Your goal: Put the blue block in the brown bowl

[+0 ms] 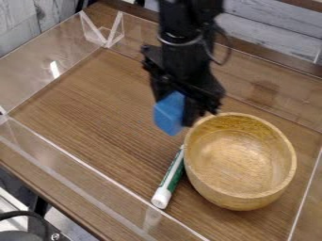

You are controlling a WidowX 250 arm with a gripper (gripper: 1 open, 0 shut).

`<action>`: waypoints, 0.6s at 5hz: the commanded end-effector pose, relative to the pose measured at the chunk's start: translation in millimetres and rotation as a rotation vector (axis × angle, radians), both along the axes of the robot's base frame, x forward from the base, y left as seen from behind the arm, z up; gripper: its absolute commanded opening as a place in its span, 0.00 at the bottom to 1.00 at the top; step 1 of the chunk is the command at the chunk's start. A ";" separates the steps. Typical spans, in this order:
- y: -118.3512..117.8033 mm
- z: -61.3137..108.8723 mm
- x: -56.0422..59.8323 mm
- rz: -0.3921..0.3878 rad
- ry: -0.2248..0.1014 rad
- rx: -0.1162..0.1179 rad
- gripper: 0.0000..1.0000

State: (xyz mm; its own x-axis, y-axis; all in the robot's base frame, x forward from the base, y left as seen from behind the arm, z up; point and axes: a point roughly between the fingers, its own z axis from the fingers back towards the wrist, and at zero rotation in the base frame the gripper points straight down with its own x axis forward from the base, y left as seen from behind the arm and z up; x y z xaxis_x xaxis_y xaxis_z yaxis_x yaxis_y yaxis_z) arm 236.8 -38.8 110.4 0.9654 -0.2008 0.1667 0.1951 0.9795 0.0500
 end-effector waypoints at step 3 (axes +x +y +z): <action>-74.2 -0.2 -8.6 -0.014 -0.066 -0.011 0.00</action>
State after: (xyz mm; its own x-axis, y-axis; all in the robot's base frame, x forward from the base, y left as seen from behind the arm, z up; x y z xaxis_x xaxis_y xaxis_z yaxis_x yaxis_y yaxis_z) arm 222.0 -109.9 99.5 0.9573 -0.2178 0.1901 0.2097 0.9758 0.0622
